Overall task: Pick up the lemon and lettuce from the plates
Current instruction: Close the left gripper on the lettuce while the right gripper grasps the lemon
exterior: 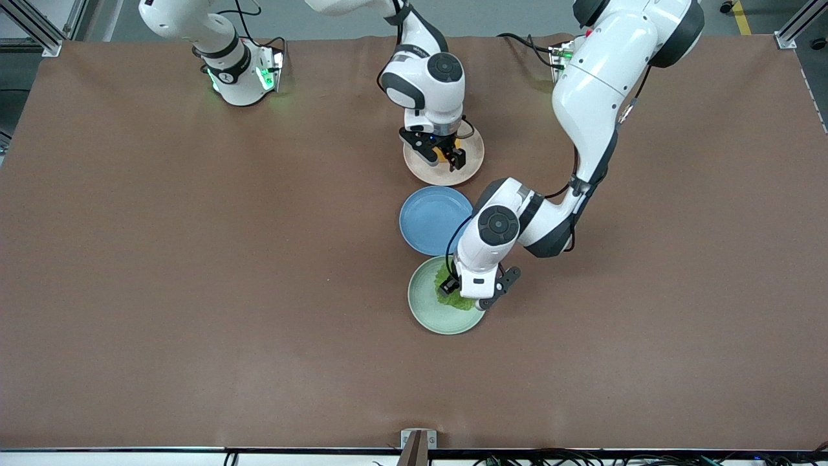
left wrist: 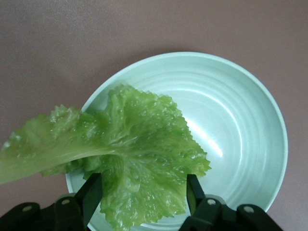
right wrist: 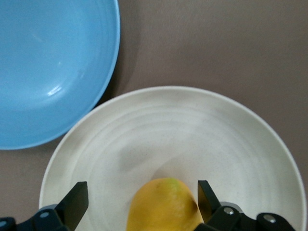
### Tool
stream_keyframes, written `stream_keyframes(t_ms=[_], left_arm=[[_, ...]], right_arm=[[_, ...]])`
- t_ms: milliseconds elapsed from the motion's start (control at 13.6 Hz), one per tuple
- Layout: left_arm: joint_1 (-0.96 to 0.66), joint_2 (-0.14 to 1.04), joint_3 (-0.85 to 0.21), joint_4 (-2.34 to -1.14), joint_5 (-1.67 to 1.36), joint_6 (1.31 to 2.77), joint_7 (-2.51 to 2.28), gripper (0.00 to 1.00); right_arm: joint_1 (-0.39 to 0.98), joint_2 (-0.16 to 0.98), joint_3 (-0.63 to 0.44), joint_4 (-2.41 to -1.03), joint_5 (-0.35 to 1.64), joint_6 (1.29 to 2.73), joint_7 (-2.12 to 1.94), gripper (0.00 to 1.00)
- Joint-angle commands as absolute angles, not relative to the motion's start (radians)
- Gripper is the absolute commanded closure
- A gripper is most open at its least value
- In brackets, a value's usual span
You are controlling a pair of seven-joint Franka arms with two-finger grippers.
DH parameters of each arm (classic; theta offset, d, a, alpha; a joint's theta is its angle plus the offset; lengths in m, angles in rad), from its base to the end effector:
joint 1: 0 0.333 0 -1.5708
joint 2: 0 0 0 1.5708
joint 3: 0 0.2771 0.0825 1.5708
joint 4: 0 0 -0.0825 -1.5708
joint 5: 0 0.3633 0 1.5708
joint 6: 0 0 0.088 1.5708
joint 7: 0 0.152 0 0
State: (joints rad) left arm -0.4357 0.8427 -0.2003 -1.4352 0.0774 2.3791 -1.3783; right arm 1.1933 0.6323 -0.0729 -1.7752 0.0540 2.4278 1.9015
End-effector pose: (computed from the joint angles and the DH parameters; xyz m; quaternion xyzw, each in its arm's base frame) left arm 0.5731 -0.3964 0.1489 0.9255 0.3716 -0.0059 0.0734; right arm 0.2704 0.5649 0.1441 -0.9196 0.3926 -0.0042 0.0110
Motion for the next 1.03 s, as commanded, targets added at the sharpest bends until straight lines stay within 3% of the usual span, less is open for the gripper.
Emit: stream_keyframes(t_ms=[0, 441, 661, 808, 955], left_arm=[[-0.44, 0.838, -0.201, -1.45, 0.106, 2.382, -1.384, 0.21], [-0.442, 0.841, -0.201, -1.466, 0.106, 2.384, -1.368, 0.3], [-0.442, 0.842, -0.201, -1.466, 0.104, 2.384, -1.368, 0.44], [-0.442, 0.844, -0.201, -1.466, 0.106, 2.384, -1.368, 0.47], [-0.442, 0.844, -0.202, -1.466, 0.106, 2.384, -1.368, 0.54]], right_arm=[[1.216, 0.661, -0.084, -1.74, 0.035, 2.418, 1.94, 0.0], [1.261, 0.657, -0.083, -1.735, 0.04, 2.39, 1.971, 0.0], [1.266, 0.657, -0.083, -1.727, 0.037, 2.375, 1.967, 0.09], [1.262, 0.657, -0.084, -1.727, 0.034, 2.375, 1.957, 0.18], [1.261, 0.657, -0.084, -1.727, 0.012, 2.376, 1.956, 0.19]])
